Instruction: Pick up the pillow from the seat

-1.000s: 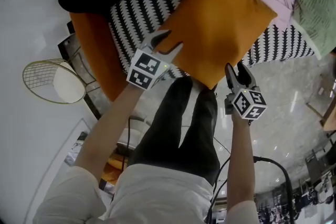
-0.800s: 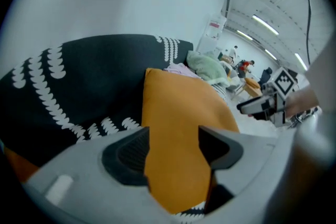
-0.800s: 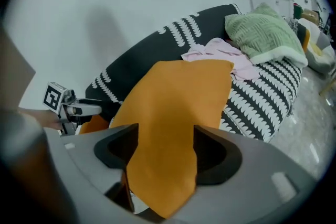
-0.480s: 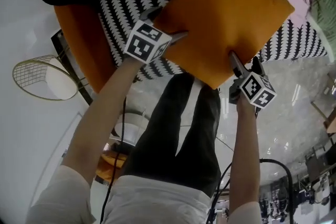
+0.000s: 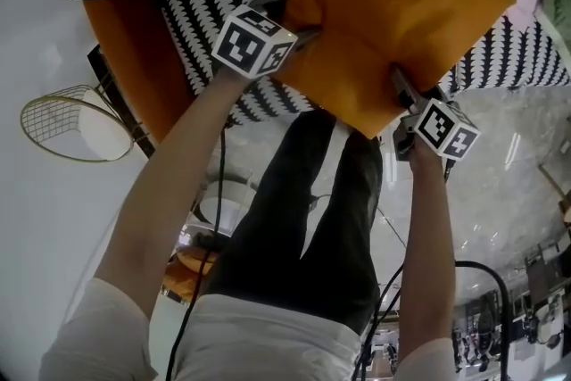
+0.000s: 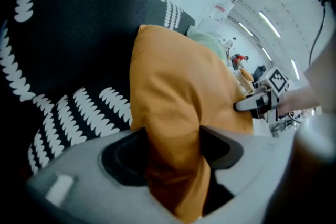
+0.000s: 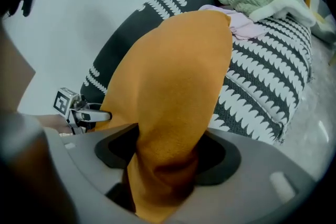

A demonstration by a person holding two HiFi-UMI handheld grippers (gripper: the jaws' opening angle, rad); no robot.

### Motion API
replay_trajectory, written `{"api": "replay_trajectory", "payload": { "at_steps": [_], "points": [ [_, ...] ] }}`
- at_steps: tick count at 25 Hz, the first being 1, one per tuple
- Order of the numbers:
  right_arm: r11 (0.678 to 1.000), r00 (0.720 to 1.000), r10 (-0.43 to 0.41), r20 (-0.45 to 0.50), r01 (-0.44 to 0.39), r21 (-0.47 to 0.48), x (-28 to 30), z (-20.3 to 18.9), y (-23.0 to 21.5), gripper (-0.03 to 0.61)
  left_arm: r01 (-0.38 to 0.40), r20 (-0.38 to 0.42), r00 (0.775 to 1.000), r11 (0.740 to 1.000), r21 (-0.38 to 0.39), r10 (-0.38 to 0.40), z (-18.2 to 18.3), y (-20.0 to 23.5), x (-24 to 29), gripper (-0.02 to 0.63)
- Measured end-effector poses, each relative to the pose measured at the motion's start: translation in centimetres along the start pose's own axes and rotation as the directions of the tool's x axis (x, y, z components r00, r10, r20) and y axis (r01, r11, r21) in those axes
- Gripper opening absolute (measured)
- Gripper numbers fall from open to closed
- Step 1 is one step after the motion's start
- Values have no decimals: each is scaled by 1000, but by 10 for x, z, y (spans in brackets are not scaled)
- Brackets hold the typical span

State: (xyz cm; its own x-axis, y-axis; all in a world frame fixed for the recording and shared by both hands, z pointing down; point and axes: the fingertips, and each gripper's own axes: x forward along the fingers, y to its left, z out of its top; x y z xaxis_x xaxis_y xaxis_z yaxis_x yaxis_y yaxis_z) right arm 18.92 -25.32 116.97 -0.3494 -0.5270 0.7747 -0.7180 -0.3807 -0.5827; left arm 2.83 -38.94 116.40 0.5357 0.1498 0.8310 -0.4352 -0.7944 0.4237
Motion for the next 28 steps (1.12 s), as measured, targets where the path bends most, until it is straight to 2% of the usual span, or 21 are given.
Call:
{"api": "replay_trajectory", "payload": {
  "at_steps": [4,8,12,18,22,28],
  "points": [
    [999,1000,0,4,0,-37,-11,3,16,247,-10,12,1000,999,49,10,10,-20,-15,197],
    [998,999,32,6,-32,-59,-31,6,25,178,4,29,1000,996,84,-7,17,-46,-29,135],
    [997,999,48,0,-48,-63,-68,13,47,172,-4,70,998,996,91,-2,29,-72,-67,127],
    [994,999,50,2,-50,-101,-139,13,92,172,-14,116,993,998,56,7,33,-122,-137,129],
    [991,999,48,-3,-48,-122,-193,14,136,172,-31,132,991,999,32,26,37,-155,-199,129],
    [982,997,66,38,-58,-182,-271,41,206,172,-64,205,977,997,43,54,70,-195,-294,132]
  ]
}}
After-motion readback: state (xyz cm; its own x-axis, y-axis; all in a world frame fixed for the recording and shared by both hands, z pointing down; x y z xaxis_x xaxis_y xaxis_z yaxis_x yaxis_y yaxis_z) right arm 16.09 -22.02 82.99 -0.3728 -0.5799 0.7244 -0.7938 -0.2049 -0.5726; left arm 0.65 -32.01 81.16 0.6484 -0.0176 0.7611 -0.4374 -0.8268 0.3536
